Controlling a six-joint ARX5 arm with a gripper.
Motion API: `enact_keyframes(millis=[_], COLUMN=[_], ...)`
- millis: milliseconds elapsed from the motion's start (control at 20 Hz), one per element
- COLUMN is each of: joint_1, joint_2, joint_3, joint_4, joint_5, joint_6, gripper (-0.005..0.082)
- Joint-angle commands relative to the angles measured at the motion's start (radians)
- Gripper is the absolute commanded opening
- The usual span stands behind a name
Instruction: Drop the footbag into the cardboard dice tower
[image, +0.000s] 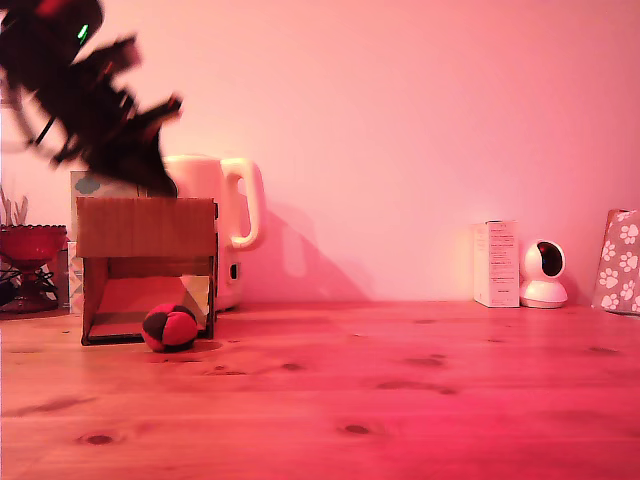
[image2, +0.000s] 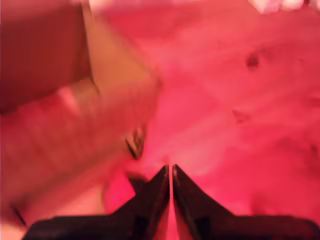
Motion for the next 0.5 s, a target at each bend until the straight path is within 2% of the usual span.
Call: enact_keyframes(millis=[0, 250, 450], joint_1=[-0.002, -0.01, -0.01], joint_2=[-0.064, -0.216, -0.299], joint_3=[-0.078, -0.385, -0.549], joint_4=[0.064, 0.301, 0.398], joint_5=[0.006, 0.006, 0.005], joint_6=[-0.013, -0.028, -0.044], gripper=[-0.0024, -0.0024, -0.0024])
